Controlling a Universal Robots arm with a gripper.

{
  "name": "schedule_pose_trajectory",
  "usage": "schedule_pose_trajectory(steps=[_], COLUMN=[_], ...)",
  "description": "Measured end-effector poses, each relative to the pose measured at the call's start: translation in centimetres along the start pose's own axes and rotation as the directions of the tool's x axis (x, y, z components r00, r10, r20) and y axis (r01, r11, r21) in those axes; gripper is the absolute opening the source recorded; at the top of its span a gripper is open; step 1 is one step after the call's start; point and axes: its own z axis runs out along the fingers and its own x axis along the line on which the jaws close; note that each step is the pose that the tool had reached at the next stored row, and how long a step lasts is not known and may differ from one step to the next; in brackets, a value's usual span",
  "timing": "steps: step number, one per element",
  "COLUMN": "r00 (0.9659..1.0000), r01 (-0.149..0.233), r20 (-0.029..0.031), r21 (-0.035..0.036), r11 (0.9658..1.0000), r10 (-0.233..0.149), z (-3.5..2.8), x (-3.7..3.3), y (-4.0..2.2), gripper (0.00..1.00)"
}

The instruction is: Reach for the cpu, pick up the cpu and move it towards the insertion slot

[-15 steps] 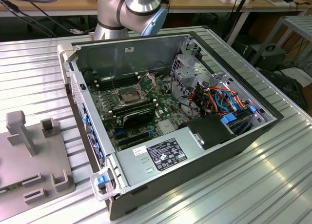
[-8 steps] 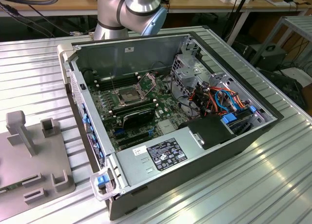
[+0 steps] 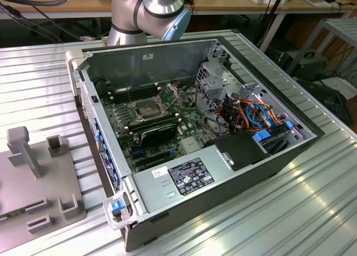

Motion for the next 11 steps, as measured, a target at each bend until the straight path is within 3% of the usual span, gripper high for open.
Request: schedule_pose_trajectory(steps=[11], r00=[1.0000], r01=[0.000], r20=[0.0000], r21=[0.0002], r11=[1.0000], r10=[0.000], z=[0.20], x=[0.00], y=[-0.01], gripper=[0.66])
